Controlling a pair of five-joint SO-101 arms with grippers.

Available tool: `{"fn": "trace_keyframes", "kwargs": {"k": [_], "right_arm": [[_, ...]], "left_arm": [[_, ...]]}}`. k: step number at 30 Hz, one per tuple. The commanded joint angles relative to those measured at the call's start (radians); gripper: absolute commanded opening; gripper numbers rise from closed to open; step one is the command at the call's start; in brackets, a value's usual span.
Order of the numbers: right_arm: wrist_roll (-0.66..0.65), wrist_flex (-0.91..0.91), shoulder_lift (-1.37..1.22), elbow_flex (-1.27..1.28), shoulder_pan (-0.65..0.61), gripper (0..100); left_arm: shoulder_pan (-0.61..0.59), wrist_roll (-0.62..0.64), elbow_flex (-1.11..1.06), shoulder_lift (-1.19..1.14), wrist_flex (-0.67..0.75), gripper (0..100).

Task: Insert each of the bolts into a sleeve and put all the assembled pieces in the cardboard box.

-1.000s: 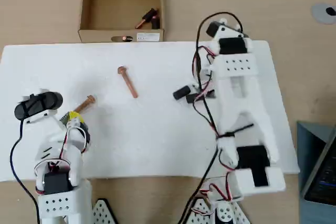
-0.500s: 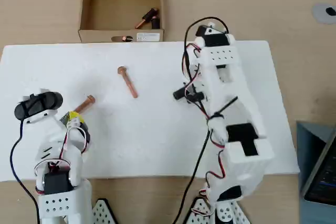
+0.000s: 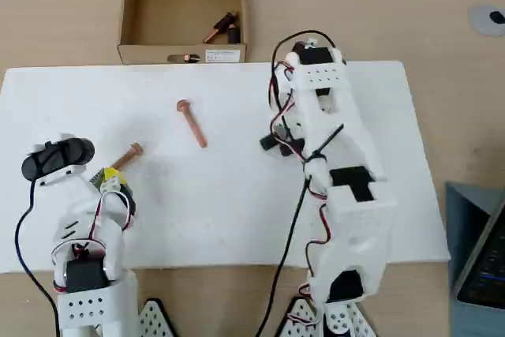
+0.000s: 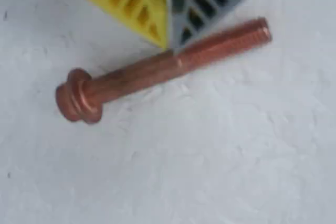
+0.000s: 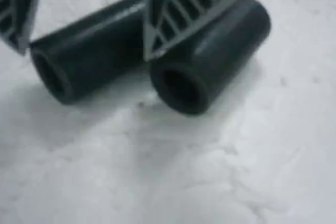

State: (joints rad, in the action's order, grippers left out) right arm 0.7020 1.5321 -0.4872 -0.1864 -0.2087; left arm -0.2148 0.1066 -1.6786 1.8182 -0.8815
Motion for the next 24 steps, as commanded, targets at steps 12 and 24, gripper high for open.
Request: {"fn": "trace_keyframes", "kwargs": {"k": [12,24], "right_arm": [[0.028,0.002,-0.01,-0.031,-0.088,16.4],[0.031,-0.005,-0.012,0.016,-0.087,0.9]], "left_arm": [[-0.008,-0.002,-0.015,0.002,-0.003,0],[-0.008,-0.002,-0.015,0.002,-0.003,0]]}}
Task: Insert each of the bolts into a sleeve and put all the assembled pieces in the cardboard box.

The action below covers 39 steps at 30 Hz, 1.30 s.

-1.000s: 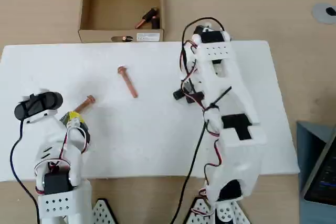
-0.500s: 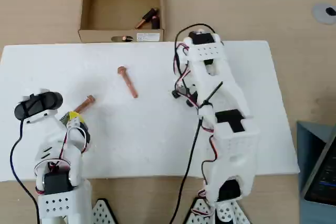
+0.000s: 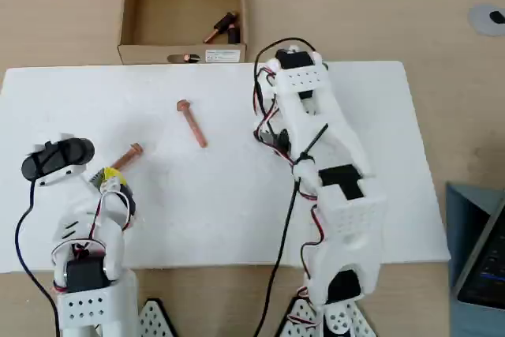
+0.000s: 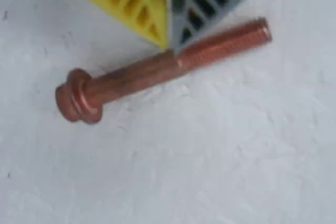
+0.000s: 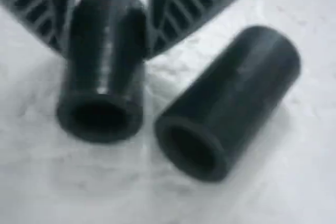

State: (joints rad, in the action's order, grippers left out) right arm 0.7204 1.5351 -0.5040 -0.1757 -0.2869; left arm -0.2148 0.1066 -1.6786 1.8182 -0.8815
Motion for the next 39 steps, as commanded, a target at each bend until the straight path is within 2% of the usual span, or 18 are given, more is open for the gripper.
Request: {"fn": "trace_keyframes", "kwargs": {"k": [1,12,23,32,36,39], "right_arm": [[0.012,-0.008,0.005,0.01,-0.008,1.2],[0.003,0.077,0.064,-0.108,-0.01,0.9],[-0.097,0.247,0.265,-0.308,-0.007,0.9],[-0.144,0.249,0.564,-0.269,-0.005,0.9],[-0.17,0.25,0.731,-0.128,-0.004,0.9],[-0.181,0.245,0.855,-0.007,0.008,0.9]], "left_arm": [[-0.008,-0.002,-0.015,0.002,-0.003,0],[-0.008,-0.002,-0.015,0.002,-0.003,0],[0.0,-0.006,-0.015,0.002,-0.005,0],[-0.002,-0.006,-0.015,0.004,-0.005,0],[0.0,-0.006,0.006,0.002,-0.005,0],[0.0,-0.005,0.094,0.002,-0.068,0]]}}
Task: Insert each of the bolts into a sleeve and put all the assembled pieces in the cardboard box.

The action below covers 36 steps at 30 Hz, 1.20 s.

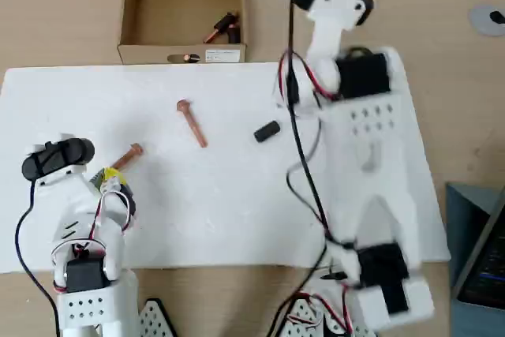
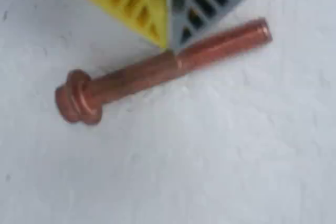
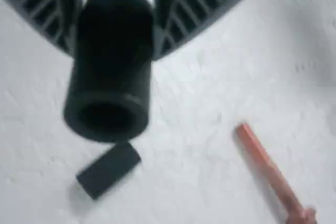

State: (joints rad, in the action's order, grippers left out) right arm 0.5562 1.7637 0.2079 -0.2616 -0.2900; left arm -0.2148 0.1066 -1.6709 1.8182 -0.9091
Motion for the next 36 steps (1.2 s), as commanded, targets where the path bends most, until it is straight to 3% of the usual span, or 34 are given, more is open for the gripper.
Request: {"fn": "trace_keyframes", "kwargs": {"k": [1,8,11,24,36], "right_arm": [[-0.017,0.017,0.18,0.122,0.022,0.9],[-0.017,-0.054,0.39,0.409,0.131,0.9],[-0.017,-0.089,0.472,0.498,0.171,0.9],[-0.017,-0.133,0.773,0.782,0.26,0.9],[-0.017,-0.181,1.015,0.989,0.289,0.9]], "left_arm": [[0.002,-0.005,0.126,0.001,-0.061,0],[0.127,-0.002,0.368,-0.025,-0.245,0],[0.152,0.006,0.446,-0.122,-0.259,0],[0.16,0.221,0.979,-0.94,-0.252,0],[0.261,0.255,1.398,-1.581,-0.253,1]]}}
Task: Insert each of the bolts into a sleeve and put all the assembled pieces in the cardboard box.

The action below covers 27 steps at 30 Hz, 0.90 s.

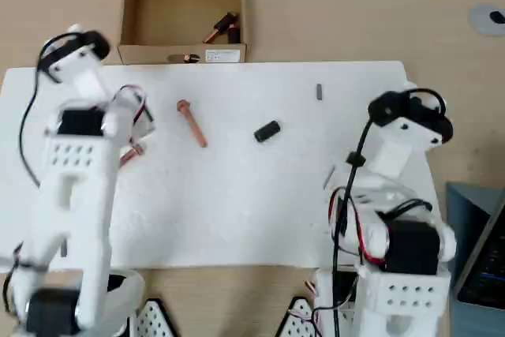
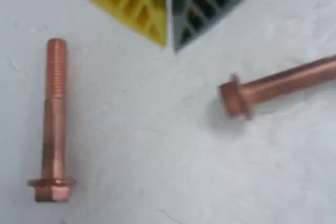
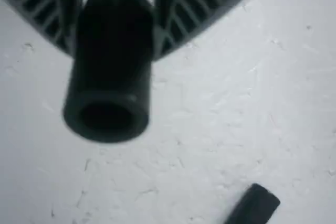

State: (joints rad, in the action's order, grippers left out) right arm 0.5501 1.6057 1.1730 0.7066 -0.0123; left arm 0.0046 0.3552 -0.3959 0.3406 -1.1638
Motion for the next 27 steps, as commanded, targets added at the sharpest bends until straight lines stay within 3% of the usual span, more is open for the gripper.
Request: {"fn": "trace_keyframes", "kwargs": {"k": [1,10,16,27], "right_arm": [[-0.011,-0.023,0.068,0.031,0.013,0.9],[-0.011,-0.018,0.176,0.056,0.013,0.9],[-0.011,-0.021,0.179,0.074,0.013,0.9],[-0.011,-0.023,0.176,0.077,0.013,0.9]], "left_arm": [[0.054,0.006,0.155,-0.147,0.0,1],[0.087,0.029,0.408,-0.453,-0.028,1],[0.109,0.107,0.571,-0.61,-0.153,14],[0.12,0.117,0.761,-0.791,-0.164,14]]}}
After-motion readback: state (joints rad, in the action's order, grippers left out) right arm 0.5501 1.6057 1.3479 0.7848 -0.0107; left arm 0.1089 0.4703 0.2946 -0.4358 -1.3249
